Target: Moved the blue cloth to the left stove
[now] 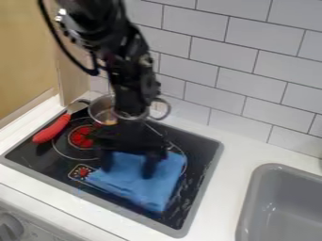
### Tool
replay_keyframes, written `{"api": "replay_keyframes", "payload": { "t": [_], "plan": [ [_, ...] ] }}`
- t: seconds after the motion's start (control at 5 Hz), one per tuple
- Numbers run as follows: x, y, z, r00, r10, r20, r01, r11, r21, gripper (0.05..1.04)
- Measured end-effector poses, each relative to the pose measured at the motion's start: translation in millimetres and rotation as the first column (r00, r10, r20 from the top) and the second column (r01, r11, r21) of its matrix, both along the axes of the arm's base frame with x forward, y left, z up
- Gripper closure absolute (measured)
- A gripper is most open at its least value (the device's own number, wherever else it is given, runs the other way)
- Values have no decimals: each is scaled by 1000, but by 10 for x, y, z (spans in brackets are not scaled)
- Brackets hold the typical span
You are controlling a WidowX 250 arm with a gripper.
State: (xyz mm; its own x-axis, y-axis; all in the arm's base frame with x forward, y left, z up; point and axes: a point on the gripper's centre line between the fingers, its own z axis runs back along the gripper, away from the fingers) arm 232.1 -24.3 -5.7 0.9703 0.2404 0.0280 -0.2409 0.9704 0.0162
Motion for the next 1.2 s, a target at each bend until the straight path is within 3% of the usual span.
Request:
{"api": "replay_keyframes", "payload": {
  "t": [0.2,0.6,1.2],
  "plan": [
    [64,-113,20,1000,11,23,-11,1000,4,83],
    [103,-361,57,998,54,29,-56,997,58,83],
    [491,-538,49,995,95,34,-96,994,56,83]
  ]
}}
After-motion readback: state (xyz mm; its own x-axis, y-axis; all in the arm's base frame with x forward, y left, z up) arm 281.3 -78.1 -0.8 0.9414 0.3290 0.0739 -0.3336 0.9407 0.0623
